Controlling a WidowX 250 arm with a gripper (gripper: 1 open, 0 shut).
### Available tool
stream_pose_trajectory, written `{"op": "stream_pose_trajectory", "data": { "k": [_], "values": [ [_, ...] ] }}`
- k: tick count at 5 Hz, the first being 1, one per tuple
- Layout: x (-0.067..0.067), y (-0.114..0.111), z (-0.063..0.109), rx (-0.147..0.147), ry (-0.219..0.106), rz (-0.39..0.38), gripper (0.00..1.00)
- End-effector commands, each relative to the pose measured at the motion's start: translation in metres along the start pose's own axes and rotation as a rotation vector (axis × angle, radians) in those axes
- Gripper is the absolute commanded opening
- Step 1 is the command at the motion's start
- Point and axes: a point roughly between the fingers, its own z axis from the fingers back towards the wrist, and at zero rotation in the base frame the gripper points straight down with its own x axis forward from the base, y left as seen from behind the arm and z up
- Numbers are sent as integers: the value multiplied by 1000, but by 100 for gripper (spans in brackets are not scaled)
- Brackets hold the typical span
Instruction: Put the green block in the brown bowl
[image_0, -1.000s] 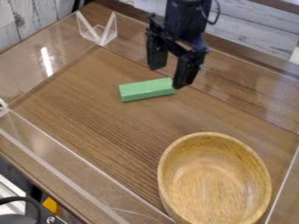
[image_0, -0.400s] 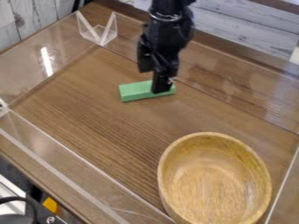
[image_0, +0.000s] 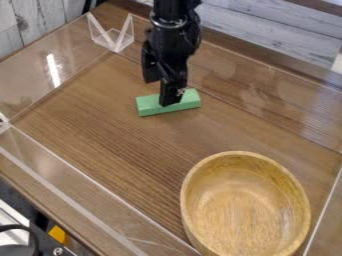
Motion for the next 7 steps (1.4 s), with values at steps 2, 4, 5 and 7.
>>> {"op": "stream_pose_trajectory", "data": {
  "k": [2,4,5,7],
  "values": [
    [0,8,-19,23,-53,40,100],
    [8,15,-33,15,-86,61,100],
    [10,14,-36,3,-97,48,100],
    [9,25,-27,-30,-119,-6,100]
  ]
}}
